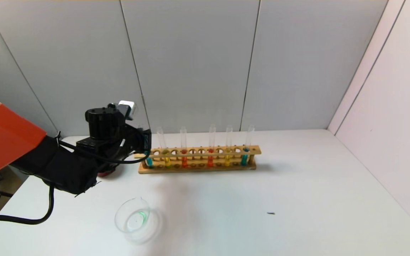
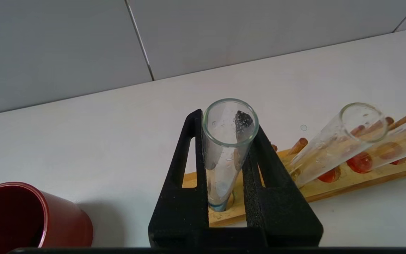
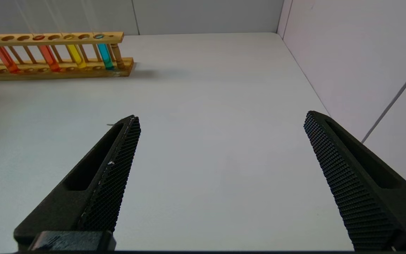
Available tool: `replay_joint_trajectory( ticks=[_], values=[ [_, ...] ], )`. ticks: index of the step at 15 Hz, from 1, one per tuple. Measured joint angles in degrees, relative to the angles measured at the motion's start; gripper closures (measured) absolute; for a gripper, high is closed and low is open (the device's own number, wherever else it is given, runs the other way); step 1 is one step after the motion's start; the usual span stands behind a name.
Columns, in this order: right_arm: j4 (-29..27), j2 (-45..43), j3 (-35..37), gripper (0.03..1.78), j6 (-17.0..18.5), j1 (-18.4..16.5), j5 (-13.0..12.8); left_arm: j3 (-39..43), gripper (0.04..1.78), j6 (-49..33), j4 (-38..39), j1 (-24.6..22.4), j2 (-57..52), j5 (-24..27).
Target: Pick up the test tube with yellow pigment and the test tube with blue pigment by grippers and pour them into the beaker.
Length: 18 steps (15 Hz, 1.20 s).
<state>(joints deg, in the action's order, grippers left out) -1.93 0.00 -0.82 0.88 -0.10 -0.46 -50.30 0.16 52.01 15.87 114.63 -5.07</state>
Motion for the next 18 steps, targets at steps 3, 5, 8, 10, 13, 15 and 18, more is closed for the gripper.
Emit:
replay_joint_trajectory(
  ticks=[3,5,8,10,13,15,18],
  values=[
    [0.0,0.0,0.0,0.11,0.0,0.0,0.0,-1.5,1.50,0.1,-2.0,0.1,-0.9,-1.3],
    [0.0,0.0,0.0,0.11,0.0,0.0,0.0,-3.0,1.50,0.1,-4.4,0.1,-1.7,-1.3],
    [0.0,0.0,0.0,0.11,0.0,0.0,0.0,-5.4,1.50,0.1,-9.4,0.1,-3.7,-1.5],
    [0.0,0.0,0.0,0.11,0.0,0.0,0.0,-7.4,1.50,0.1,-12.4,0.1,-4.9,-1.8],
    [0.0,0.0,0.0,0.11,0.0,0.0,0.0,-10.9,1.50,0.2,-16.3,0.1,-6.3,-2.7],
    [0.0,0.0,0.0,0.11,0.0,0.0,0.0,-13.3,1.50,0.2,-18.5,0.5,-6.9,-3.8],
    [0.0,0.0,0.0,0.11,0.0,0.0,0.0,-16.8,1.50,0.2,-23.0,0.8,-8.7,-4.2]
  ],
)
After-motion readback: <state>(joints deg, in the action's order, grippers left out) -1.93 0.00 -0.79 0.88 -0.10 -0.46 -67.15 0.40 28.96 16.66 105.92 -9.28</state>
